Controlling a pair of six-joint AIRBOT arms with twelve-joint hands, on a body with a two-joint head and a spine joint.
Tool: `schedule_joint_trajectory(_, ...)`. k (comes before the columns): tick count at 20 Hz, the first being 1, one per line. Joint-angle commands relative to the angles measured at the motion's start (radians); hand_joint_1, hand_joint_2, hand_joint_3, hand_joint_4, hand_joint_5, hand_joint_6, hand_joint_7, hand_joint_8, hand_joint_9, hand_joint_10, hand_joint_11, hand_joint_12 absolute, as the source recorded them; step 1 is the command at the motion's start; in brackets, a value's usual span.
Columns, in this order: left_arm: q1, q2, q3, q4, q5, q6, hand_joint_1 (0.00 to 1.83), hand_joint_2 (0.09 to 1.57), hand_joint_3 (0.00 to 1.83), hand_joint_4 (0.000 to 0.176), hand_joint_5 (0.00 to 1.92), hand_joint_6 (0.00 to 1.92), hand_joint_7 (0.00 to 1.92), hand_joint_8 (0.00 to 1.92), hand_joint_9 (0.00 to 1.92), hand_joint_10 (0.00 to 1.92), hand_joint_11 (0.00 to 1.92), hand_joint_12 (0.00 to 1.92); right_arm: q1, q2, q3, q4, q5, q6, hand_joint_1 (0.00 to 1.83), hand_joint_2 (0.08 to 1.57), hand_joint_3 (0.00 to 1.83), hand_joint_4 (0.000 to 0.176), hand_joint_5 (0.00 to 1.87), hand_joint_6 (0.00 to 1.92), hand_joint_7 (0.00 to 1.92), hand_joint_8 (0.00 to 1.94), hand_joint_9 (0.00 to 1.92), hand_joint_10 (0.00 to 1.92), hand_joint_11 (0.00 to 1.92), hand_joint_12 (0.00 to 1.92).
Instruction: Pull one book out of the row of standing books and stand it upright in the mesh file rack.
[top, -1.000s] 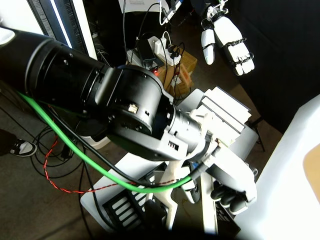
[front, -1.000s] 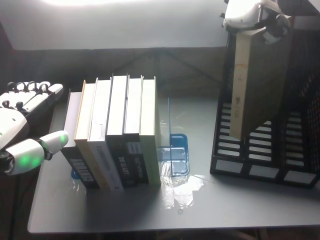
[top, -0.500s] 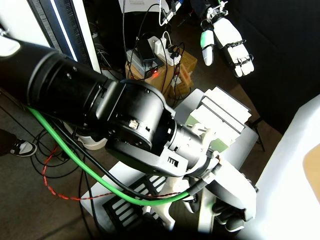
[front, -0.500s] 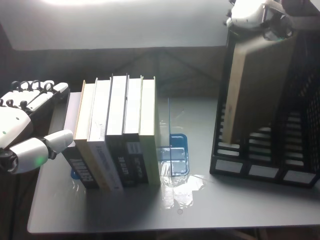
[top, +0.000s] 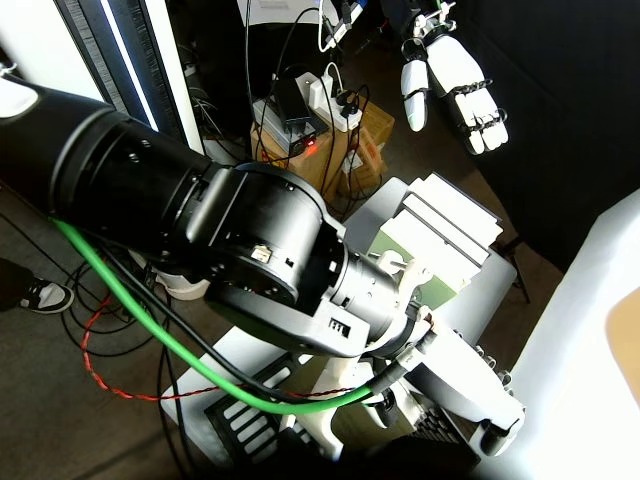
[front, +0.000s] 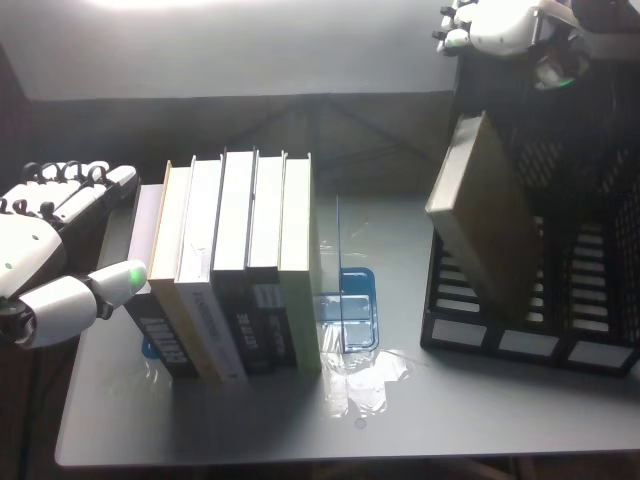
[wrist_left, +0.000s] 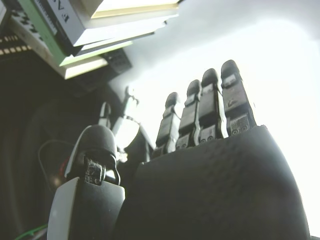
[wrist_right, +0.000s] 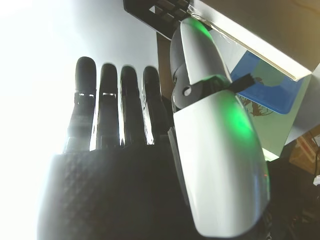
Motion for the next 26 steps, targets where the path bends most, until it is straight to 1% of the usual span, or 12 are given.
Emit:
schedule_joint_trajectory(1, -0.005, -0.002, 0.006, -0.003, -0.122, -0.006, 0.00, 1.36, 0.00, 0.070, 0.00, 0.00, 0.00, 0.00, 0.00, 0.00, 0.00, 0.00, 0.006, 0.015, -0.012, -0.035, -0.098, -0.008, 1.09, 1.12, 0.00, 0.000, 0.00, 0.01, 0.00, 0.00, 0.00, 0.01, 0.00, 0.03)
schedule_joint_trajectory(5, -0.005, -0.002, 0.002, -0.008, -0.121, -0.007, 0.00, 1.36, 0.00, 0.062, 0.00, 0.00, 0.00, 0.00, 0.00, 0.00, 0.00, 0.00, 0.024, 0.066, -0.109, -0.035, -0.098, 0.001, 1.16, 1.08, 0.00, 0.000, 0.00, 0.00, 0.00, 0.00, 0.00, 0.00, 0.00, 0.00)
schedule_joint_trajectory(6, -0.005, -0.001, 0.001, -0.010, -0.122, -0.007, 0.00, 1.36, 0.00, 0.067, 0.00, 0.00, 0.00, 0.00, 0.00, 0.00, 0.00, 0.00, 0.030, 0.081, -0.134, -0.035, -0.098, 0.008, 0.56, 1.40, 0.01, 0.000, 0.27, 0.06, 0.32, 0.19, 0.01, 0.82, 0.00, 1.48)
schedule_joint_trajectory(7, -0.005, -0.001, -0.001, -0.013, -0.122, -0.007, 0.00, 1.37, 0.00, 0.069, 0.00, 0.00, 0.00, 0.00, 0.00, 0.00, 0.00, 0.00, 0.036, 0.095, -0.159, -0.033, -0.098, 0.009, 0.94, 1.16, 0.02, 0.024, 0.05, 0.01, 0.06, 0.04, 0.00, 0.16, 0.00, 0.29)
schedule_joint_trajectory(9, -0.005, -0.001, -0.005, -0.019, -0.124, -0.007, 0.00, 1.38, 0.01, 0.055, 0.01, 0.00, 0.00, 0.00, 0.00, 0.00, 0.00, 0.00, 0.036, 0.131, -0.217, -0.002, -0.119, 0.009, 1.03, 1.10, 0.02, 0.045, 0.00, 0.00, 0.00, 0.00, 0.00, 0.01, 0.00, 0.01)
schedule_joint_trajectory(10, -0.005, -0.001, -0.006, -0.021, -0.125, -0.007, 0.00, 1.39, 0.01, 0.062, 0.00, 0.00, 0.00, 0.00, 0.00, 0.00, 0.00, 0.00, 0.036, 0.151, -0.249, 0.013, -0.137, 0.009, 0.45, 1.40, 0.07, 0.000, 0.25, 0.15, 0.32, 0.13, 0.11, 0.61, 0.00, 1.24)
schedule_joint_trajectory(12, -0.005, 0.002, -0.012, -0.028, -0.128, -0.006, 0.02, 1.39, 0.01, 0.067, 0.00, 0.00, 0.00, 0.00, 0.00, 0.00, 0.00, 0.00, 0.036, 0.174, -0.291, 0.058, -0.165, 0.009, 0.47, 1.47, 0.03, 0.000, 0.31, 0.16, 0.32, 0.61, 0.08, 1.31, 0.02, 1.79)
schedule_joint_trajectory(18, -0.004, 0.019, -0.032, -0.043, -0.139, -0.001, 0.12, 1.40, 0.00, 0.024, 0.04, 0.01, 0.00, 0.00, 0.00, 0.00, 0.00, 0.00, 0.035, 0.261, -0.438, -0.008, -0.278, 0.258, 0.56, 1.50, 0.00, 0.000, 0.12, 0.53, 0.14, 1.10, 0.04, 1.68, 0.13, 1.92)
schedule_joint_trajectory(19, -0.004, 0.023, -0.036, -0.046, -0.142, 0.000, 0.17, 1.39, 0.00, 0.014, 0.06, 0.01, 0.00, 0.00, 0.00, 0.00, 0.00, 0.00, 0.035, 0.279, -0.463, -0.035, -0.310, 0.315, 0.73, 1.28, 0.00, 0.000, 0.02, 0.11, 0.03, 0.22, 0.01, 0.34, 0.02, 0.75)
schedule_joint_trajectory(20, -0.004, 0.025, -0.038, -0.048, -0.144, 0.000, 0.18, 1.39, 0.00, 0.011, 0.06, 0.01, 0.00, 0.00, 0.00, 0.00, 0.00, 0.00, 0.032, 0.295, -0.487, -0.035, -0.342, 0.342, 0.78, 1.24, 0.00, 0.004, 0.00, 0.02, 0.00, 0.04, 0.00, 0.07, 0.00, 0.15)
schedule_joint_trajectory(25, -0.003, 0.039, -0.055, -0.054, -0.160, 0.000, 0.15, 1.38, 0.00, 0.036, 0.05, 0.00, 0.00, 0.00, 0.00, 0.00, 0.00, 0.00, -0.020, 0.369, -0.586, -0.035, -0.521, 0.500, 0.54, 1.23, 0.00, 0.128, 0.00, 0.00, 0.00, 0.00, 0.00, 0.00, 0.00, 0.00)
schedule_joint_trajectory(26, -0.003, 0.042, -0.056, -0.050, -0.162, 0.000, 0.14, 1.38, 0.00, 0.036, 0.05, 0.00, 0.00, 0.00, 0.00, 0.00, 0.00, 0.00, -0.035, 0.382, -0.595, -0.035, -0.544, 0.531, 0.59, 1.24, 0.00, 0.065, 0.00, 0.00, 0.00, 0.00, 0.00, 0.00, 0.00, 0.00)
